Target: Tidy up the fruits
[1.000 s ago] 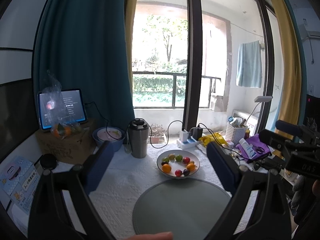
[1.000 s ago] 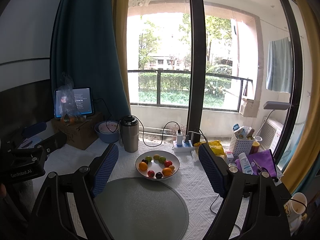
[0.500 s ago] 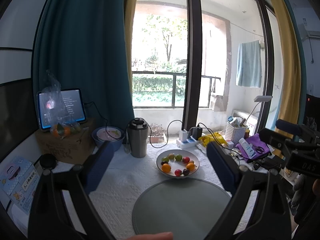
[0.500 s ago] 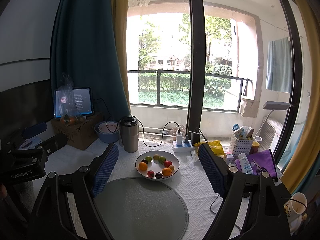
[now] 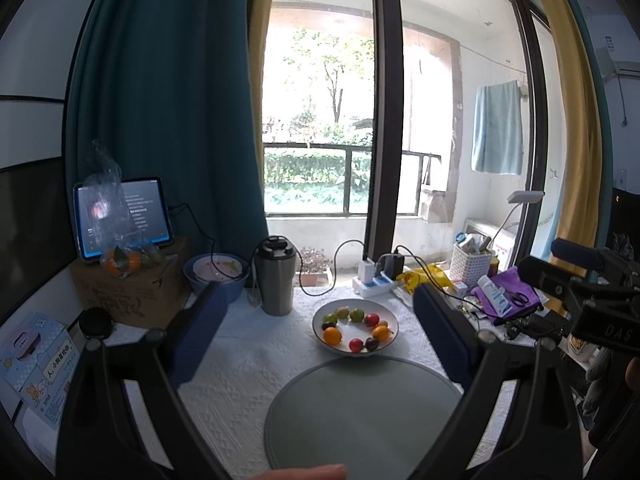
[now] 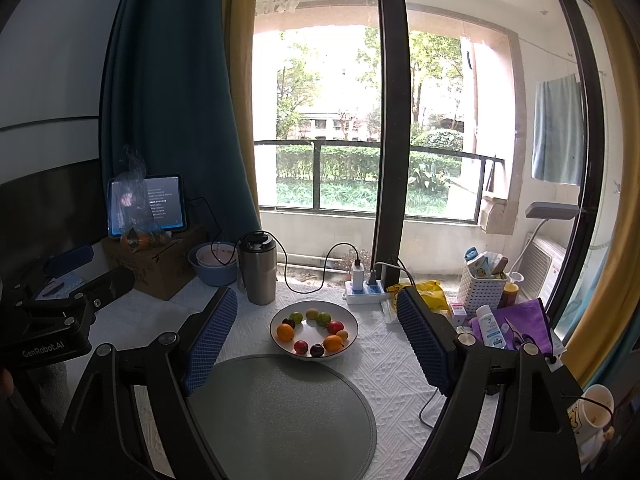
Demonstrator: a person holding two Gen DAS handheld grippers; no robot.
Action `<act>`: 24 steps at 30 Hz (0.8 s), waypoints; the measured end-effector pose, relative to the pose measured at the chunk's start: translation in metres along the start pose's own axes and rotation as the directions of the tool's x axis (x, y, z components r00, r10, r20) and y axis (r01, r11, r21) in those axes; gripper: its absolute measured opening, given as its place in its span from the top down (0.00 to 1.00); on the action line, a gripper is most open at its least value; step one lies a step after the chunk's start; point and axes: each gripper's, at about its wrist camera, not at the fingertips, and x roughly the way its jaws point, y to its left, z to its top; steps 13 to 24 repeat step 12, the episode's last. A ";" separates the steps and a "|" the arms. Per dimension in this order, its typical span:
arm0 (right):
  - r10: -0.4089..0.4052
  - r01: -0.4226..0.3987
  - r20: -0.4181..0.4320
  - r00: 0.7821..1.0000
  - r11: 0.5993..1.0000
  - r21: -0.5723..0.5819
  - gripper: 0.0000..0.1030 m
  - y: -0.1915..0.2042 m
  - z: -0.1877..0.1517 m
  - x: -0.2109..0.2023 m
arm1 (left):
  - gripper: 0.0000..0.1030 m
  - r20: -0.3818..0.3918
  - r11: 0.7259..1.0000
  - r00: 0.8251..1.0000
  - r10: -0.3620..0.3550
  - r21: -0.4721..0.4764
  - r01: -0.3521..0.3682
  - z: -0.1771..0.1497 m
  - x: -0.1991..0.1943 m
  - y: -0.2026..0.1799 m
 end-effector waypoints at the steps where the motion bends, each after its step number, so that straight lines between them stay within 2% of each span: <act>1: -0.001 0.001 0.000 1.000 1.000 0.000 0.18 0.000 0.000 0.000 | 0.08 0.000 1.000 1.000 0.000 0.000 0.000 0.000 0.000 0.000; 24: -0.001 0.001 -0.002 1.000 1.000 0.002 0.18 0.000 0.000 0.001 | 0.08 0.001 1.000 1.000 -0.011 0.005 0.011 -0.004 0.003 -0.001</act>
